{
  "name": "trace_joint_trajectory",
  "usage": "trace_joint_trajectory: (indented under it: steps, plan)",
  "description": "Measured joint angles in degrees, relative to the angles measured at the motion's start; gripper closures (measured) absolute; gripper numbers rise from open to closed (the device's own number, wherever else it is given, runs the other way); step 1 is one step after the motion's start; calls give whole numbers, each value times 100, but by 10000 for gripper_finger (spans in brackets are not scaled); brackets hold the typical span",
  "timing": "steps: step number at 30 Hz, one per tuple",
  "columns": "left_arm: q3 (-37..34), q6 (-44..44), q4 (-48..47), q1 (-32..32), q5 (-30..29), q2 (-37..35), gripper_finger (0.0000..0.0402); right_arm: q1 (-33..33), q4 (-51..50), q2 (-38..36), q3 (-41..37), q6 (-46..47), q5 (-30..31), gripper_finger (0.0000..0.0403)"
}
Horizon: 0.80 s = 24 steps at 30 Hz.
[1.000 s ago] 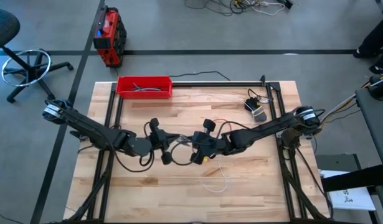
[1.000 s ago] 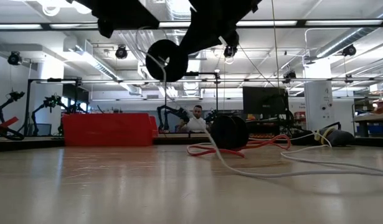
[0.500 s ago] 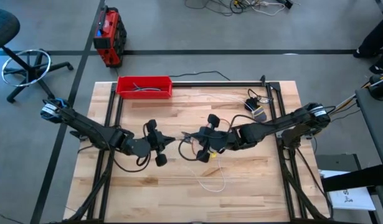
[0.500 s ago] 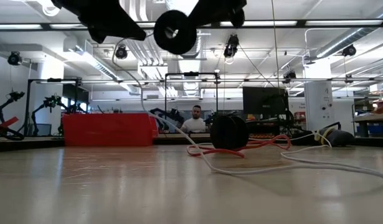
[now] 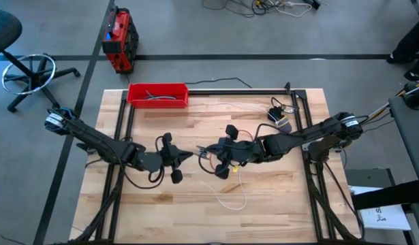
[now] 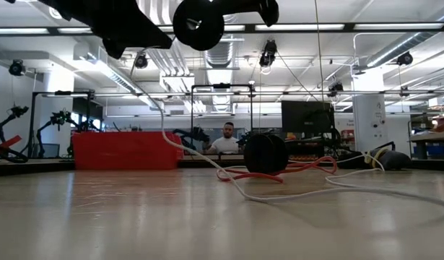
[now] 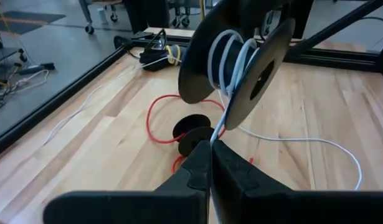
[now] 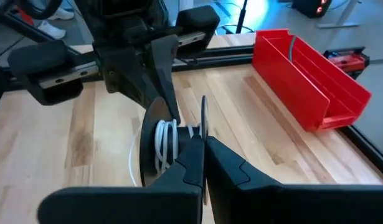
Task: Coil cords
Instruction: Coil the white wire onto the black spool
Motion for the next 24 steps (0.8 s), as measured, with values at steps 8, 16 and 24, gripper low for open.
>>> trace_joint_trajectory:
  steps: [8, 16, 24]
  plan:
    - [-325, 268, 524, -9, -14, 13, 369, 5, 17, -20, 7, 0, -60, 403]
    - [-448, 110, 601, -36, -25, 11, 302, 4, 17, -103, 7, -139, -212, 403]
    - [-563, 70, 863, -178, 72, 64, 280, 4, 62, -463, 9, -343, -330, 403]
